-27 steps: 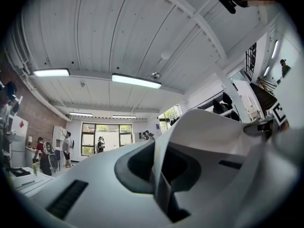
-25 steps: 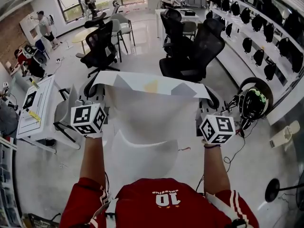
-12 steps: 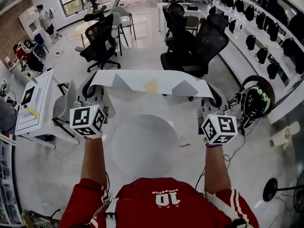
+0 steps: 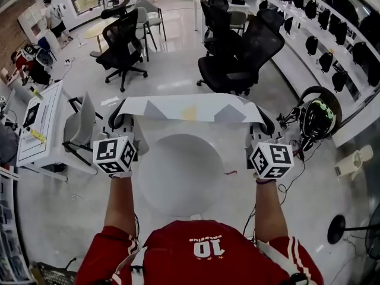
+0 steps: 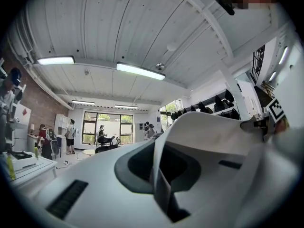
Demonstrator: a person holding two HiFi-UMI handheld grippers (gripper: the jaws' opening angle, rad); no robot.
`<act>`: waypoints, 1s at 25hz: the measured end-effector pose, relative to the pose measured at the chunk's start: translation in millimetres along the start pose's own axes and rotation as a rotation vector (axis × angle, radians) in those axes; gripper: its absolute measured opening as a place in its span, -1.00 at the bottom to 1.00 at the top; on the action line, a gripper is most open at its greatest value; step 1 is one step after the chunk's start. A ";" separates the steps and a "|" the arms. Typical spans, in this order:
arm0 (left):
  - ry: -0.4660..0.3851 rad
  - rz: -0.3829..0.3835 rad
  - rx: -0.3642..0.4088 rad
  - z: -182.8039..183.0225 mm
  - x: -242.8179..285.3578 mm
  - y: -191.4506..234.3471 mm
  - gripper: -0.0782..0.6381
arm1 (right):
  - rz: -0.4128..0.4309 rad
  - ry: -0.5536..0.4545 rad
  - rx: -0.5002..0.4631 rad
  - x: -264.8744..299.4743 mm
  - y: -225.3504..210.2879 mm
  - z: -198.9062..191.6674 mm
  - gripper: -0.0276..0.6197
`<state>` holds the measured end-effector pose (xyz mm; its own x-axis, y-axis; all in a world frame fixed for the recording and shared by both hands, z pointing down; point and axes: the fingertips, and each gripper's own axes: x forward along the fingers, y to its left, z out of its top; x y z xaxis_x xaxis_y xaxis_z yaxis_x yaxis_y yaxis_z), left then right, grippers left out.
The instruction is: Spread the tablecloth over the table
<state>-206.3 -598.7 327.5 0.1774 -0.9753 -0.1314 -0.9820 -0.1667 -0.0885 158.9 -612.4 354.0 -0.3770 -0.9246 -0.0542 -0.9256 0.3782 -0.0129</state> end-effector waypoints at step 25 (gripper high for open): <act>0.145 -0.100 -0.046 -64.5 -64.2 -21.6 -0.76 | -0.099 0.139 0.058 -83.1 25.1 -69.9 -0.86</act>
<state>-200.7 -541.8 401.5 0.2666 -0.9636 0.0195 -0.9624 -0.2673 -0.0486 164.7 -529.2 428.0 -0.2890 -0.9532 0.0888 -0.9565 0.2836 -0.0688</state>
